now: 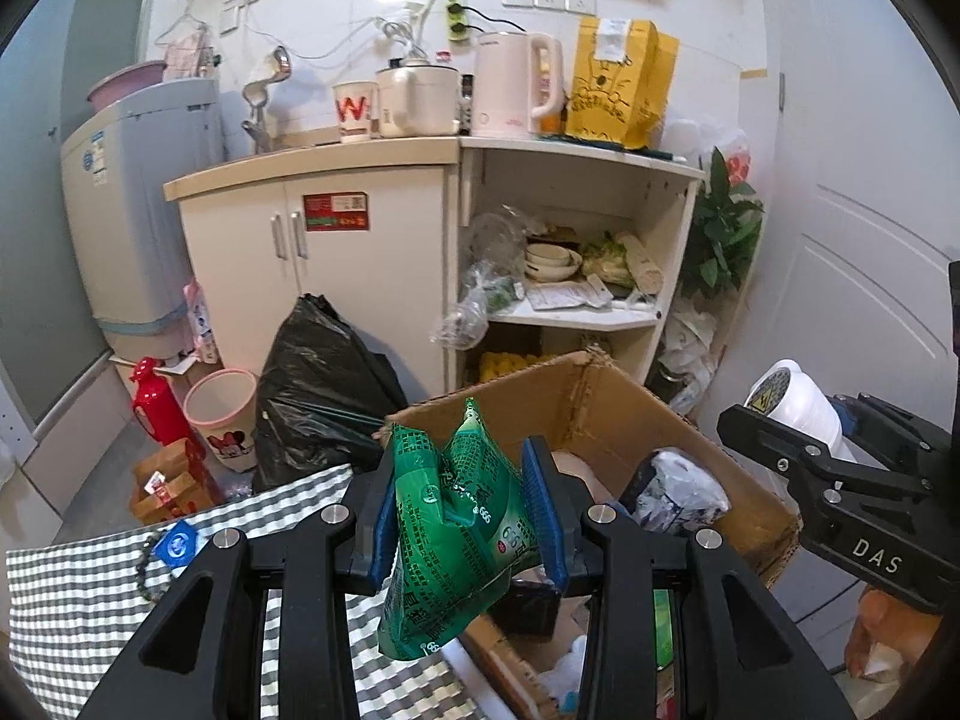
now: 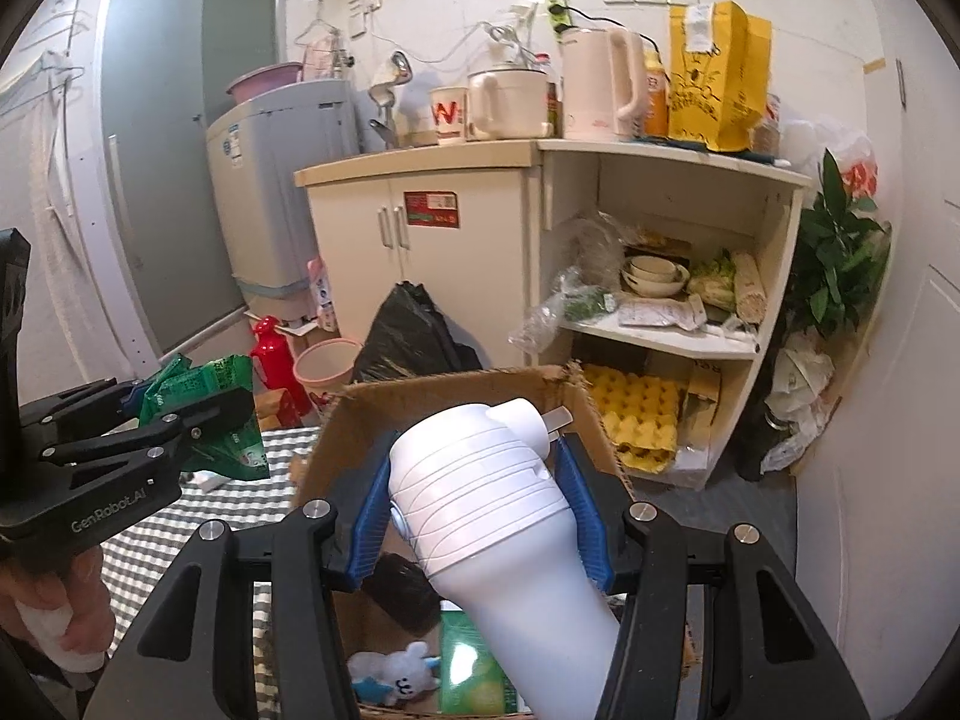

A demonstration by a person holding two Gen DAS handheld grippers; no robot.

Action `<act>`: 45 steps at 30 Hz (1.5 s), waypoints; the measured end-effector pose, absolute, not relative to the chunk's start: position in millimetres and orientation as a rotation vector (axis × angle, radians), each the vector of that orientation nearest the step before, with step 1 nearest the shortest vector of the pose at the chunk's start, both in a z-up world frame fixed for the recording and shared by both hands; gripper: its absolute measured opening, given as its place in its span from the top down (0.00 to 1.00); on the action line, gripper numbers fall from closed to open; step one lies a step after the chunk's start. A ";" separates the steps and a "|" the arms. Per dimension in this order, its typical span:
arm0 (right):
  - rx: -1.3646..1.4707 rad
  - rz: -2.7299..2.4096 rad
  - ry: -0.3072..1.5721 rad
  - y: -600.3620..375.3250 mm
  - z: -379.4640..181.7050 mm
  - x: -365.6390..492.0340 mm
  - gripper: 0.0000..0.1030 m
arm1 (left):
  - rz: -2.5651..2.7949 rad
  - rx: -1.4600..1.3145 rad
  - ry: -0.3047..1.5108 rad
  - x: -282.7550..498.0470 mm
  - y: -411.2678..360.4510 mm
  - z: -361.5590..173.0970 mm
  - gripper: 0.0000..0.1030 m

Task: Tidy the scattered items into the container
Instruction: 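Lift and carry the green packet and white bottle with both tools toward the box, then open the left tool to drop the packet while the right tool releases the bottle into the box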

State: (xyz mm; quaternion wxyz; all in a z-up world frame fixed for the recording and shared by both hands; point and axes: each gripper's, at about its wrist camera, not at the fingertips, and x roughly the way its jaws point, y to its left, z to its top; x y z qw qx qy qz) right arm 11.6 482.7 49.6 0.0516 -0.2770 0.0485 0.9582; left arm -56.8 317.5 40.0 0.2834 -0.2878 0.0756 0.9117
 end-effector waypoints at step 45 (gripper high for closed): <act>-1.273 2.744 0.095 504.0 -42.8 -47.0 0.50 | 2.204 -1.043 0.312 -99.8 389.7 -41.7 0.63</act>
